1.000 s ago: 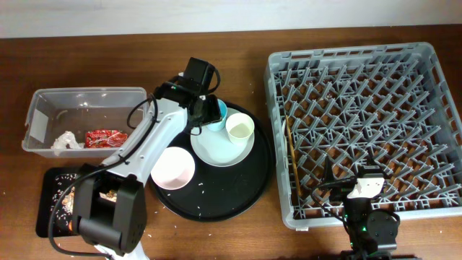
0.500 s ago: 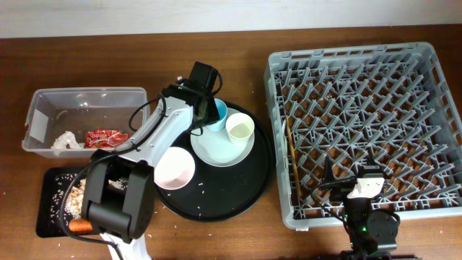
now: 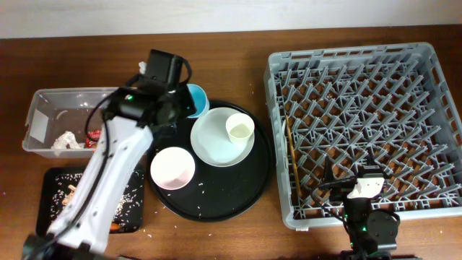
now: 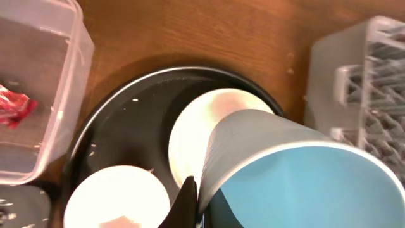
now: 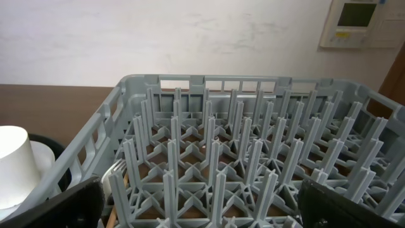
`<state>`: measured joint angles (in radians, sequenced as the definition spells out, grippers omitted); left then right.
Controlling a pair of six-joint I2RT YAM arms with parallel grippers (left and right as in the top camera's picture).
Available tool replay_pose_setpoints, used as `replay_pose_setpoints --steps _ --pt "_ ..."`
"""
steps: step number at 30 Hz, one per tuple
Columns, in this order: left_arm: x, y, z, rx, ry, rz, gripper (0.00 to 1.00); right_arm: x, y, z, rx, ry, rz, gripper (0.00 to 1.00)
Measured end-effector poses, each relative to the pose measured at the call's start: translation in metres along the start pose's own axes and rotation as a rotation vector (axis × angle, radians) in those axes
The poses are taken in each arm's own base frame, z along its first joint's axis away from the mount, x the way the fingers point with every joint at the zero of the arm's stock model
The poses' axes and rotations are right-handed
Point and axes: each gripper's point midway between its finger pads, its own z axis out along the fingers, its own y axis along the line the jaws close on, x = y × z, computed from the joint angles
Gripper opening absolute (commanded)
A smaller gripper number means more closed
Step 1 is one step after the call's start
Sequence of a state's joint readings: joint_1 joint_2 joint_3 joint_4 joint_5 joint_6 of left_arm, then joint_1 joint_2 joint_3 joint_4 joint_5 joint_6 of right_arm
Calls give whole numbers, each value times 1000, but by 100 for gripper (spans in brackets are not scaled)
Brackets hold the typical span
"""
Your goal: Sort waste into correct bins and load items into the dishwasher rack
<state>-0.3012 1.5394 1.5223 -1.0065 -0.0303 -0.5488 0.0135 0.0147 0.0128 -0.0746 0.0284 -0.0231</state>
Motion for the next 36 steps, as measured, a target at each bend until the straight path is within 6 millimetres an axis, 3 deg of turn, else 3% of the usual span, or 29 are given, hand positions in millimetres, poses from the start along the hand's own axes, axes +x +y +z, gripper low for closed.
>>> replay_pose_setpoints --steps 5,6,7,11,15,17,18,19,21,23,25,26,27,29,32,36 --pt "7 -34 -143 495 -183 281 0 0 0 0 0 -1 0 99" --pt "11 -34 -160 521 -225 341 0 0 0 0 0 -1 0 99" --pt "18 -33 -164 520 -222 376 0 0 0 0 0 -1 0 99" --pt "31 -33 -160 534 -169 420 0 0 5 0 -30 -2 14 99" --pt "41 -49 -171 661 -153 490 0 -20 42 -13 -252 12 72 99" --pt "39 -60 -173 723 -154 508 0 -117 71 -59 -454 -149 62 99" --pt "37 -68 -172 774 -149 520 0 -149 91 -88 -596 -134 85 99" --pt "36 -75 -171 828 -130 525 0 -167 100 -102 -666 -141 88 99" --pt "37 -88 -169 936 -86 530 0 -200 113 -120 -774 15 154 99" --pt "36 -98 -169 1022 -66 541 0 -200 127 -113 -868 252 254 99" --pt "34 -107 -179 1112 -77 570 0 -197 143 -84 -1002 404 342 99" --pt "34 -109 -179 1132 -71 572 0 -191 155 -60 -1140 455 365 99" --pt "34 -111 -174 1152 -47 564 0 -184 159 -50 -1191 488 387 100" --pt "23 -121 -167 1238 -60 598 0 -184 168 -27 -1356 469 414 100" --pt "21 -131 -132 1346 58 560 0 -164 172 4 -1455 501 480 97" --pt "39 -152 -125 1399 95 623 0 -165 172 8 -1497 474 473 96"
